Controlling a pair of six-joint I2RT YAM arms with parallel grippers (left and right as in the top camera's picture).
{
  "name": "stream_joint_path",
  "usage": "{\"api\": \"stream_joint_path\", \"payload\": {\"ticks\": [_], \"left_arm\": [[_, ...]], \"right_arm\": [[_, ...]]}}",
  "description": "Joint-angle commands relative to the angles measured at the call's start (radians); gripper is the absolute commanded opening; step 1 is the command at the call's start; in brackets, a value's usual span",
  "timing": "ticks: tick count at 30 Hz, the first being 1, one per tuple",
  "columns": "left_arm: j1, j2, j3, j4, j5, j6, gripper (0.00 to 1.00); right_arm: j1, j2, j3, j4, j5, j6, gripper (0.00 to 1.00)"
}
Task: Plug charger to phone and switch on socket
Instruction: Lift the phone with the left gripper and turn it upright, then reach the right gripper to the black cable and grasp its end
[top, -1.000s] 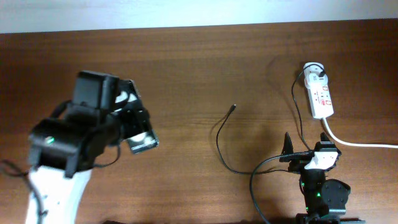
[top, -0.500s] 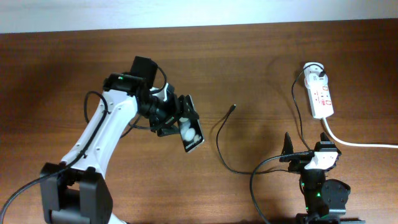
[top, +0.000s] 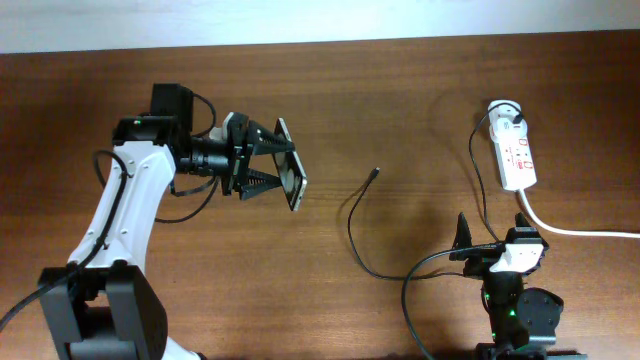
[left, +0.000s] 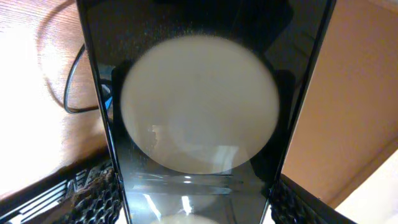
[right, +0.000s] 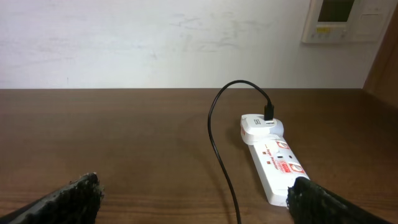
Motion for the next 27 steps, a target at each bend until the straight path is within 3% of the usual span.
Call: {"api": "stream_joint_path", "payload": {"ticks": [1, 3, 4, 6, 10, 11, 23, 27], "left_arm": [[0.005, -0.003, 0.001, 0.002, 0.056, -0.002, 0.64], [0.005, -0.003, 0.001, 0.003, 0.056, -0.002, 0.64], [0.005, -0.003, 0.001, 0.003, 0.056, -0.002, 0.64], [0.005, -0.003, 0.001, 0.010, 0.055, -0.002, 0.64], [0.005, -0.003, 0.001, 0.010, 0.051, -0.002, 0.65], [0.005, -0.003, 0.001, 0.010, 0.051, -0.001, 0.64], [0.005, -0.003, 0.001, 0.010, 0.010, -0.002, 0.65], [0.005, -0.003, 0.001, 0.010, 0.010, -0.002, 0.65]], "right_arm": [[0.008, -0.006, -0.008, 0.012, 0.011, 0.004, 0.99], [0.008, -0.006, -0.008, 0.014, -0.049, 0.043, 0.99], [0.008, -0.003, -0.008, 0.012, -0.154, 0.157, 0.99], [0.008, 0.003, -0.008, 0.027, -0.423, 0.452, 0.99], [0.008, 0.003, -0.008, 0.027, -1.006, 0.777, 0.99], [0.008, 0.003, -0.008, 0.026, -1.090, 0.802, 0.99], [0.008, 0.013, 0.072, 0.090, -0.968, 0.838, 0.99], [0.008, 0.214, 0.201, 0.090, -0.941, 0.753, 0.99]]}}
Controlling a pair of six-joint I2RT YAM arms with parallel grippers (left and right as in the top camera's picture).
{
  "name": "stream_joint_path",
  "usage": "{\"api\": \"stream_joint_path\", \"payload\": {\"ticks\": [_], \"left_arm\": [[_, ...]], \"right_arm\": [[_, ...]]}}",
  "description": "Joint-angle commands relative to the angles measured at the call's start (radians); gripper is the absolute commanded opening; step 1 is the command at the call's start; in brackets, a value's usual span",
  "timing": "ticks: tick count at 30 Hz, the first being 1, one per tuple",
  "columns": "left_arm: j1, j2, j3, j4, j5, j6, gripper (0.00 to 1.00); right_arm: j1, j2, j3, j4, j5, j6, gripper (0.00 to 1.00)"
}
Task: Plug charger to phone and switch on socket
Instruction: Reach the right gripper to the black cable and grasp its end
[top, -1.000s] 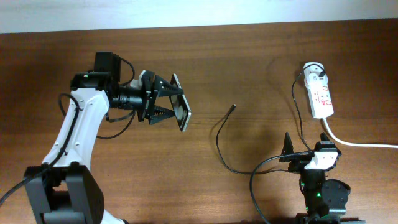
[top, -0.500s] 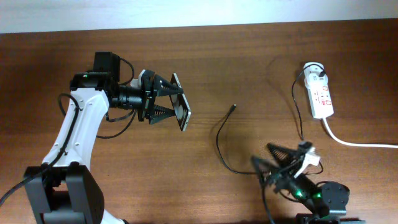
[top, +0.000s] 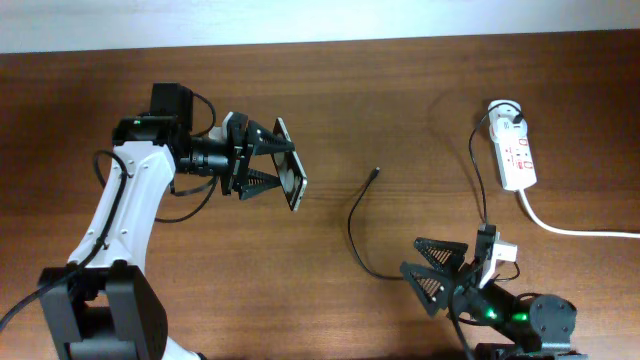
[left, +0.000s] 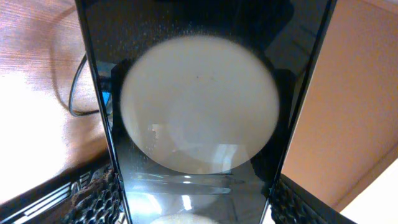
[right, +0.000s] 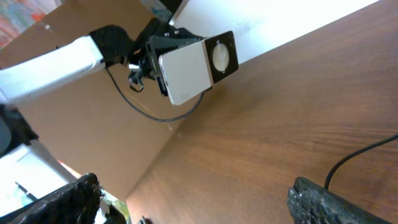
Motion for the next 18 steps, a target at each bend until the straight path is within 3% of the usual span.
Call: {"api": "stream_joint_path", "payload": {"ticks": [1, 3, 6, 8, 10, 12, 15, 18], "left_arm": [[0.005, -0.003, 0.001, 0.003, 0.027, -0.002, 0.65], [0.005, -0.003, 0.001, 0.003, 0.027, -0.002, 0.65], [0.005, -0.003, 0.001, 0.003, 0.027, -0.002, 0.65], [0.005, -0.003, 0.001, 0.003, 0.027, -0.002, 0.65], [0.005, -0.003, 0.001, 0.003, 0.027, -0.002, 0.65], [0.005, -0.003, 0.001, 0.003, 0.027, -0.002, 0.65], [0.005, -0.003, 0.001, 0.003, 0.027, -0.002, 0.65], [0.005, -0.003, 0.001, 0.003, 0.027, -0.002, 0.65]], "right_arm": [[0.007, 0.180, 0.123, 0.005, 0.024, -0.103, 0.99], [0.007, 0.335, 0.233, -0.024, 0.025, -0.181, 0.99], [0.007, 0.512, 0.425, -0.235, 0.087, -0.324, 0.99], [0.051, 0.624, 0.624, -0.467, 0.230, -0.431, 0.99], [0.132, 0.667, 0.729, -0.554, 0.353, -0.430, 0.99], [0.312, 0.707, 0.795, -0.559, 0.492, -0.425, 0.99], [0.584, 0.753, 0.800, -0.547, 0.863, -0.317, 0.99], [0.813, 0.826, 0.800, -0.432, 1.075, -0.285, 0.99]]}}
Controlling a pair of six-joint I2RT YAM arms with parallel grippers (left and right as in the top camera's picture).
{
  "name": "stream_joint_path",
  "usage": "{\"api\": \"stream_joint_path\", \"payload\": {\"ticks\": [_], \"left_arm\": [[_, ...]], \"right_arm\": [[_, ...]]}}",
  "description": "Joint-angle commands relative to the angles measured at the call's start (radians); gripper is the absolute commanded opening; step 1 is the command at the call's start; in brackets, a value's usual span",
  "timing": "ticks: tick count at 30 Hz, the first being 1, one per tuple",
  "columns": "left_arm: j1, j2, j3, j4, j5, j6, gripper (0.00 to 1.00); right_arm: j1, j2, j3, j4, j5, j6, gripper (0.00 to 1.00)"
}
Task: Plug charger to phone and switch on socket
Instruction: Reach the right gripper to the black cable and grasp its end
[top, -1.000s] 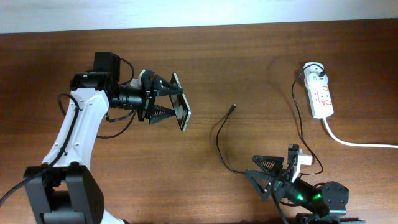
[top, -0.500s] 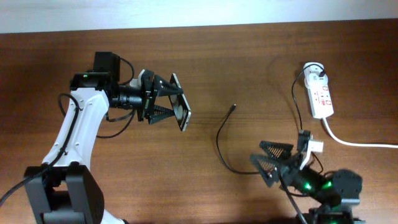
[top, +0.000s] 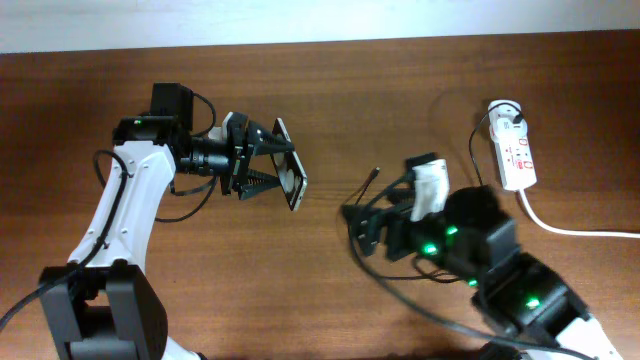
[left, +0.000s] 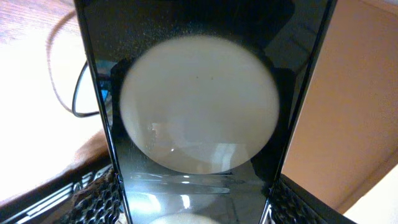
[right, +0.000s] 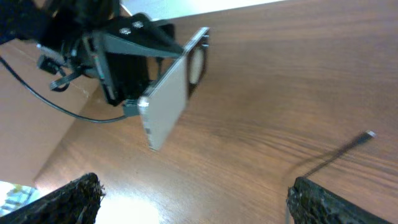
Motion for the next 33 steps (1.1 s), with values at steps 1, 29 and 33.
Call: {"api": "stream_joint_path", "payload": {"ticks": [1, 29, 33], "left_arm": [[0.005, -0.005, 0.001, 0.003, 0.039, -0.002, 0.65], [0.005, -0.005, 0.001, 0.003, 0.038, -0.001, 0.65], [0.005, -0.005, 0.001, 0.003, 0.038, -0.002, 0.66]], "right_arm": [[0.194, 0.097, 0.014, 0.130, 0.293, 0.030, 0.99], [0.300, 0.475, 0.014, 0.528, 0.492, 0.130, 0.29], [0.300, 0.475, 0.014, 0.528, 0.484, 0.130, 0.21]]}}
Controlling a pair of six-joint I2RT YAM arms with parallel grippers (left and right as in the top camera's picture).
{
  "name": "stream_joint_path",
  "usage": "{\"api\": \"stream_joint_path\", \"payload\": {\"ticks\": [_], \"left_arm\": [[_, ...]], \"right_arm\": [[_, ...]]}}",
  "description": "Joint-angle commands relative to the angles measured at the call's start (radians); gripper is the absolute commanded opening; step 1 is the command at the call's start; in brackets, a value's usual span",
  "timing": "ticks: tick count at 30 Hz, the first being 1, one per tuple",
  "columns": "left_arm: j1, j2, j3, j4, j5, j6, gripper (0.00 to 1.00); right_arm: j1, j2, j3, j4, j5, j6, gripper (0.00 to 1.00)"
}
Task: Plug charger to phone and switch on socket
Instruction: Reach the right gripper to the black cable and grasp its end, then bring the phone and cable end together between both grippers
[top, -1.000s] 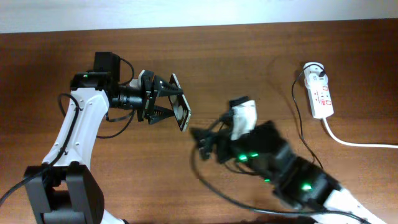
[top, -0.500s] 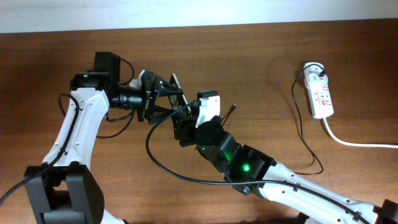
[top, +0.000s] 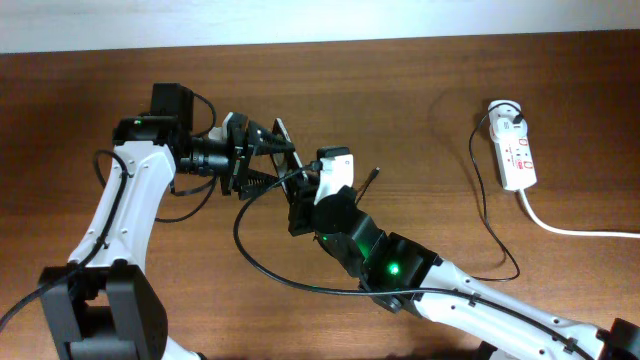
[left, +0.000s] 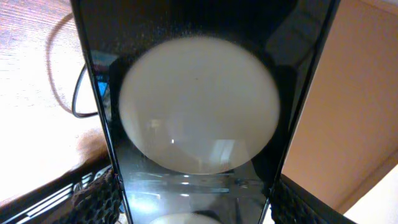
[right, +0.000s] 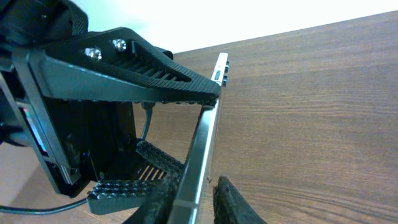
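The phone (top: 283, 140) is held off the table on edge by my left gripper (top: 285, 168), shut on it; its dark screen (left: 199, 112) fills the left wrist view between my left gripper (left: 196, 202) fingers. My right gripper (top: 300, 205) has reached across to the phone's lower end. In the right wrist view the phone (right: 208, 124) is edge-on, with my right gripper (right: 194, 202) closed in on both its faces. The charger cable's free plug (top: 372, 174) lies on the table to the right. The white power strip (top: 515, 150) lies at the far right.
The charger adapter (top: 515, 118) sits in the strip's far socket, and its black cable (top: 478, 190) runs down the right side and under my right arm. A white mains lead (top: 580, 230) leaves the strip to the right. A black cable loop (top: 240, 235) lies below the phone.
My right arm has moved from the table's middle, jaws wide open, over to the phone. Its fingers now sit tight around the phone's lower end. The left arm still holds the phone in place.
My left gripper held the phone raised at every moment. My right arm was first folded at the front right, open and facing the power strip. Then it faced left, then stood over the cable mid-table, and now grips the phone.
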Motion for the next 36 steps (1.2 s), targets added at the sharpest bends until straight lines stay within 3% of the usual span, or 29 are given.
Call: {"api": "stream_joint_path", "payload": {"ticks": [1, 9, 10, 13, 15, 19, 24, 28, 31, 33, 36], "left_arm": [[0.005, -0.005, 0.002, 0.002, 0.037, -0.002, 0.66], [0.005, -0.005, 0.002, 0.002, 0.038, -0.002, 0.74], [0.005, -0.005, 0.002, 0.002, 0.040, -0.002, 0.77], [0.005, -0.005, 0.002, 0.003, 0.092, -0.002, 0.99], [0.005, -0.006, 0.002, 0.003, 0.095, 0.007, 0.99], [0.038, -0.077, 0.036, 0.003, 0.077, 0.151, 0.99], [0.162, -0.432, 0.038, -0.181, -0.159, 0.494, 0.99], [0.319, -0.764, 0.023, -0.336, -0.504, 0.542, 0.99], [0.417, -1.000, -0.114, -0.322, -0.509, 0.491, 0.99], [0.458, -1.140, -0.298, -0.229, -0.485, 0.298, 0.99], [0.459, -1.176, -0.592, 0.069, -0.257, 0.040, 0.99]], "right_arm": [[0.005, 0.009, 0.009, 0.000, -0.003, -0.006, 0.20], [0.005, -0.006, 0.009, -0.016, -0.025, -0.006, 0.10], [0.005, -0.015, 0.009, -0.020, -0.022, -0.006, 0.09], [0.004, -0.051, 0.009, -0.031, -0.021, -0.006, 0.08], [-0.004, -0.073, 0.009, -0.056, -0.019, -0.006, 0.08], [-0.071, -0.144, 0.009, -0.143, -0.023, 0.002, 0.04], [-0.164, -0.201, 0.009, -0.229, -0.163, 0.209, 0.04], [-0.267, -0.201, 0.009, -0.228, -0.403, 0.316, 0.04], [-0.340, -0.201, 0.009, -0.229, -0.564, 0.337, 0.04], [-0.384, -0.201, 0.009, -0.230, -0.676, 0.342, 0.04], [-0.397, -0.201, 0.009, -0.230, -0.729, 0.342, 0.04]]}}
